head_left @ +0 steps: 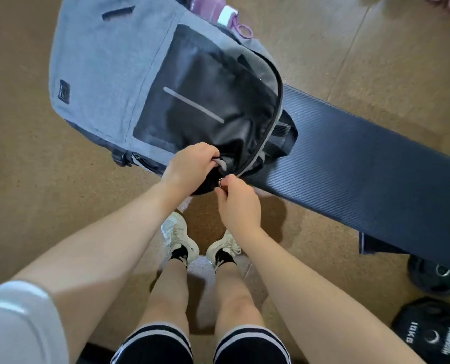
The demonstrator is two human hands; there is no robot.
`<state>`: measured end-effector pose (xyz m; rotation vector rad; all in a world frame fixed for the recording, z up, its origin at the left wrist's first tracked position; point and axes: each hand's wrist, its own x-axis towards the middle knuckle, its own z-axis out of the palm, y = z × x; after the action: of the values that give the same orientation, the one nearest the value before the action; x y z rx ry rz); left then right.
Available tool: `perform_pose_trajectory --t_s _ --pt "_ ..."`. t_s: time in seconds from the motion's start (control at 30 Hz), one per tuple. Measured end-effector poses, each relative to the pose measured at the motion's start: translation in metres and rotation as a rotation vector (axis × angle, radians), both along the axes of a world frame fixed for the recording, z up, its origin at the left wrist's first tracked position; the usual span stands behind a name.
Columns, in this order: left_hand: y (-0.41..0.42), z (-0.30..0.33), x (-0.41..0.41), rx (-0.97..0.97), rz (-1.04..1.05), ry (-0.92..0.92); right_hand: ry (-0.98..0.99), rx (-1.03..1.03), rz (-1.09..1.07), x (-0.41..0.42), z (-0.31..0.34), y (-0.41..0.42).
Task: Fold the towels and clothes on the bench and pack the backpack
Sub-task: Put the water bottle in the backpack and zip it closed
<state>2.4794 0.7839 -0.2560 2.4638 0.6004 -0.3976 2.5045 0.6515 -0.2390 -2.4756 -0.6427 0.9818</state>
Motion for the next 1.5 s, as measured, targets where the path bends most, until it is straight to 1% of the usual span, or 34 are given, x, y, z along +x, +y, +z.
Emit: perform_pose_trajectory --t_s 0.07,0.13,0.17,0.2,0.23,0.27,0.3,0.33,0.37,0.4,0.47,0.5,0.53,0.57,0.6,0.63,0.67,0.73,0.77,0.83,0.9,0.93,1.0,1.07,1.13,1.17,1.2,1.23,1.27,1.3,1.33,1.37,1.4,1.5 --pt "0.002 0.001 -0.015 -0.018 -0.026 -0.079 0.018 -0.027 -0.046 -0.004 -0.004 0.002" --pt "-0.001 0.002 -0.032 -0.021 -0.012 -0.201 0.049 -0.044 -0.219 -0.003 -0.003 -0.006" --pt "-0.007 0.005 -0.04 -0.035 0.055 -0.227 0.048 -0.053 -0.287 -0.003 -0.001 -0.013" --pt "-0.016 0.006 -0.045 -0.091 0.16 -0.21 0.028 -0.062 -0.313 -0.004 0.001 -0.02" --pt "-0.026 0.008 -0.046 -0.203 0.3 -0.119 0.001 -0.058 -0.312 -0.006 0.003 -0.026" --pt "-0.036 0.01 -0.043 -0.388 0.462 0.029 -0.025 -0.034 -0.293 -0.007 0.004 -0.03" --pt "-0.046 0.01 -0.037 -0.624 0.65 0.154 -0.045 0.0 -0.265 -0.009 0.004 -0.032" --pt "-0.055 0.009 -0.031 -0.832 0.837 0.212 -0.064 0.025 -0.214 -0.011 0.002 -0.033" --pt "-0.061 0.008 -0.024 -0.943 0.984 0.217 -0.085 0.031 -0.152 -0.012 0.0 -0.032" --pt "-0.065 0.007 -0.018 -0.969 1.076 0.186 -0.098 0.023 -0.073 -0.011 -0.001 -0.031" --pt "-0.067 0.002 -0.012 -0.885 1.083 0.124 -0.058 0.05 0.073 -0.003 -0.004 -0.031" --pt "-0.067 0.001 -0.011 -0.841 1.046 0.117 -0.012 0.092 0.081 0.002 -0.005 -0.034" --pt "-0.068 -0.001 -0.011 -0.817 1.007 0.115 0.05 0.137 0.005 0.007 -0.006 -0.037" --pt "-0.069 -0.002 -0.012 -0.817 0.972 0.114 0.127 0.174 -0.167 0.013 -0.004 -0.039" --pt "-0.071 -0.004 -0.013 -0.819 0.932 0.112 0.214 0.2 -0.394 0.02 -0.002 -0.038" --pt "-0.072 -0.005 -0.015 -0.793 0.875 0.114 0.305 0.192 -0.588 0.029 -0.003 -0.036" --pt "-0.073 -0.006 -0.018 -0.74 0.8 0.113 0.393 0.135 -0.68 0.036 -0.006 -0.031" --pt "-0.072 -0.006 -0.025 -0.599 0.636 0.107 0.5 -0.022 -0.603 0.045 -0.011 -0.017" --pt "-0.072 -0.005 -0.028 -0.518 0.562 0.108 0.51 -0.057 -0.572 0.045 -0.013 -0.01" --pt "-0.071 -0.004 -0.032 -0.321 0.413 0.113 0.491 -0.066 -0.593 0.045 -0.017 0.0" --pt "-0.071 -0.002 -0.038 -0.117 0.283 0.159 0.422 -0.06 -0.603 0.046 -0.019 -0.001" --pt "-0.07 -0.002 -0.043 -0.05 0.243 0.196 0.391 -0.046 -0.614 0.048 -0.019 -0.003" --pt "-0.059 0.0 -0.056 -0.002 0.227 0.269 0.358 -0.011 -0.658 0.054 -0.016 -0.006" --pt "-0.041 0.005 -0.068 -0.018 0.282 0.324 0.327 0.001 -0.654 0.059 -0.013 -0.007" --pt "-0.028 0.013 -0.075 -0.069 0.361 0.314 0.3 -0.072 -0.555 0.058 -0.006 -0.003" --pt "-0.025 0.018 -0.077 -0.11 0.389 0.285 0.22 -0.162 -0.43 0.056 -0.002 -0.001" --pt "-0.023 0.022 -0.079 -0.169 0.421 0.242 0.064 -0.236 -0.241 0.052 0.004 0.003" --pt "-0.023 0.025 -0.08 -0.236 0.459 0.193 -0.142 -0.21 -0.022 0.045 0.008 0.007" --pt "-0.023 0.028 -0.081 -0.289 0.489 0.146 -0.334 -0.065 0.197 0.037 0.01 0.011" --pt "-0.022 0.029 -0.082 -0.317 0.502 0.109 -0.475 0.067 0.396 0.026 0.009 0.016" --pt "-0.021 0.028 -0.083 -0.326 0.498 0.086 -0.57 0.107 0.562 0.016 0.006 0.021" --pt "-0.02 0.027 -0.084 -0.317 0.481 0.067 -0.615 0.094 0.668 0.009 0.002 0.028" --pt "-0.018 0.026 -0.085 -0.296 0.448 0.048 -0.621 0.047 0.717 0.005 -0.002 0.034" --pt "-0.008 0.019 -0.093 -0.15 0.311 0.071 -0.613 -0.048 0.756 0.008 -0.009 0.042"
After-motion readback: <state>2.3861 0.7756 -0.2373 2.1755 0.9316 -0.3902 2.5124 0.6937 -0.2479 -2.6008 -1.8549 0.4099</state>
